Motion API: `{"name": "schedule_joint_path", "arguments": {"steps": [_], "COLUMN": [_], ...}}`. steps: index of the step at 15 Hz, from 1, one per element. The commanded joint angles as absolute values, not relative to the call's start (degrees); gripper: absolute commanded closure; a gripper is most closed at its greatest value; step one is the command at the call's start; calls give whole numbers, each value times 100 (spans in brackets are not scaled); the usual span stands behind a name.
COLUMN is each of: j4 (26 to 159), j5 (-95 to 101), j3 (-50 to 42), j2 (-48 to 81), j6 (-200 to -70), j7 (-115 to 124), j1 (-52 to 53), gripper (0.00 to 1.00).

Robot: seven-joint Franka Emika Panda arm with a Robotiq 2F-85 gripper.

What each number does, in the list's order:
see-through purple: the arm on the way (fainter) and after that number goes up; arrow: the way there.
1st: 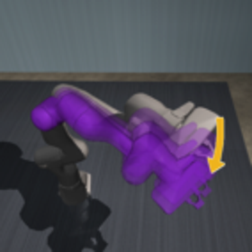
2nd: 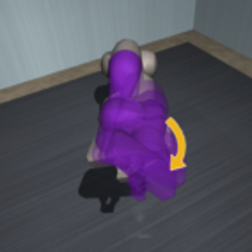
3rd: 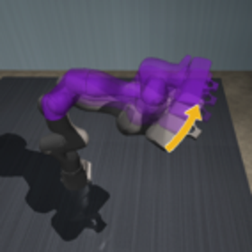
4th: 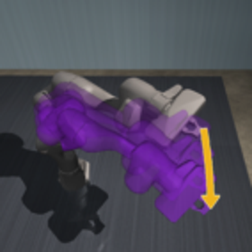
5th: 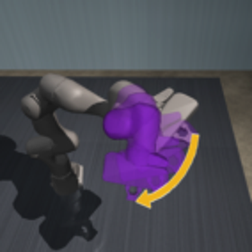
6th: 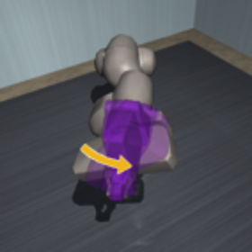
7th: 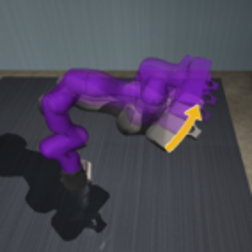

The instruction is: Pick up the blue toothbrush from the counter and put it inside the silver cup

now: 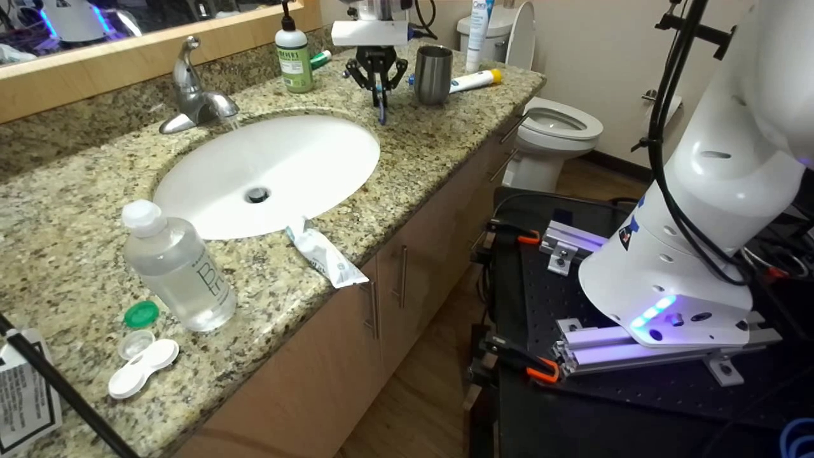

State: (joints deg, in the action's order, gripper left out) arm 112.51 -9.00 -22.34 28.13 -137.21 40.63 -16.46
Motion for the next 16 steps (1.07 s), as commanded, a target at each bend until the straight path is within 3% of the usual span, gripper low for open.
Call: {"name": "schedule_joint_path", "arguments": {"steps": [1,7,9,13,16], "j4": [11456,11838,11957,12009,12251], "j5": [-652,1330,2403,4510,6020], "j3": [-2272,-2814,-3527,-4960,-5184], "j2": [2465,1414,1040,393,-163], "j6": [-13967,-14001,-13823,-12880,-11804], "j7": [4079,5198,6048,7830,9223], "j1": [-1439,-511,201,1628,2111], "gripper": [100,98,98,98,98]}}
